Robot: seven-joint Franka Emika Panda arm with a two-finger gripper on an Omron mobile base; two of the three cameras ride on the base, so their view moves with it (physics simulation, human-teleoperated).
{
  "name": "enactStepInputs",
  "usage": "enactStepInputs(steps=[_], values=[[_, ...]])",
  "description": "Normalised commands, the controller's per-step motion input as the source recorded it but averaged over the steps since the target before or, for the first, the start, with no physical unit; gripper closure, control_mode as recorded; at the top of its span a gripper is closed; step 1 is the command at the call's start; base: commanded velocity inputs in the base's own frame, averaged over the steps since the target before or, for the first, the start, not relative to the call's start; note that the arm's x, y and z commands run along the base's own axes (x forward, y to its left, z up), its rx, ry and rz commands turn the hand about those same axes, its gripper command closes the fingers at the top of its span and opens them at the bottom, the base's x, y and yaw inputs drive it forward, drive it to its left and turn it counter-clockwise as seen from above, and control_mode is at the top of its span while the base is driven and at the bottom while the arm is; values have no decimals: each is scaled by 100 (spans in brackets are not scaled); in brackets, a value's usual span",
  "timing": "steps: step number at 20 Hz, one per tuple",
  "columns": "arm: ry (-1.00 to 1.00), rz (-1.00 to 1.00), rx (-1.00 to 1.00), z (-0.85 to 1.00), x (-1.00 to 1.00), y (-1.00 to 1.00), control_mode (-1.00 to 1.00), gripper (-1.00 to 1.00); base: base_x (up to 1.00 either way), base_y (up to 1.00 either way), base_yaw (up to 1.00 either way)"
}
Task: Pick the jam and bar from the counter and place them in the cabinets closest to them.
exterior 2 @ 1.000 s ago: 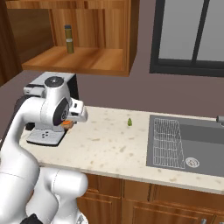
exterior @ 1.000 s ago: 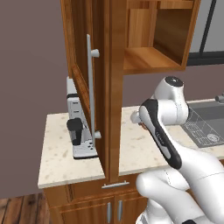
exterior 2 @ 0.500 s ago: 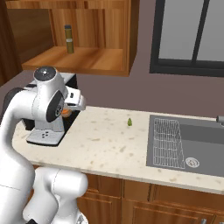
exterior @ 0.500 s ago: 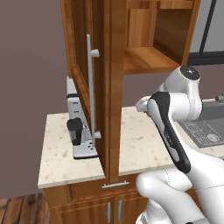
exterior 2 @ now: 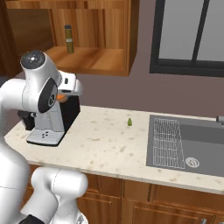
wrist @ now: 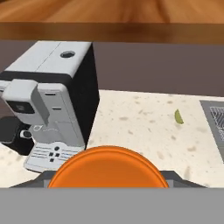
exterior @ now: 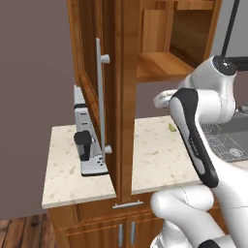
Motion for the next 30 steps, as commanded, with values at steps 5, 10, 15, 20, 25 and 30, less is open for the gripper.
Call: enactStepInputs(steps=[5,10,15,20,25,30], values=[[-12,0,0,56,-9,0,-100,100,0,0,0],[-12,0,0,39,1,1,-100,100,0,0,0],[-9,0,0,28,18,7,-100,100,0,0,0],[-6,0,0,25,27,6,-100,100,0,0,0],[-4,0,0,30,22,1,-100,100,0,0,0],[-2,0,0,23,22,0,-100,100,0,0,0]])
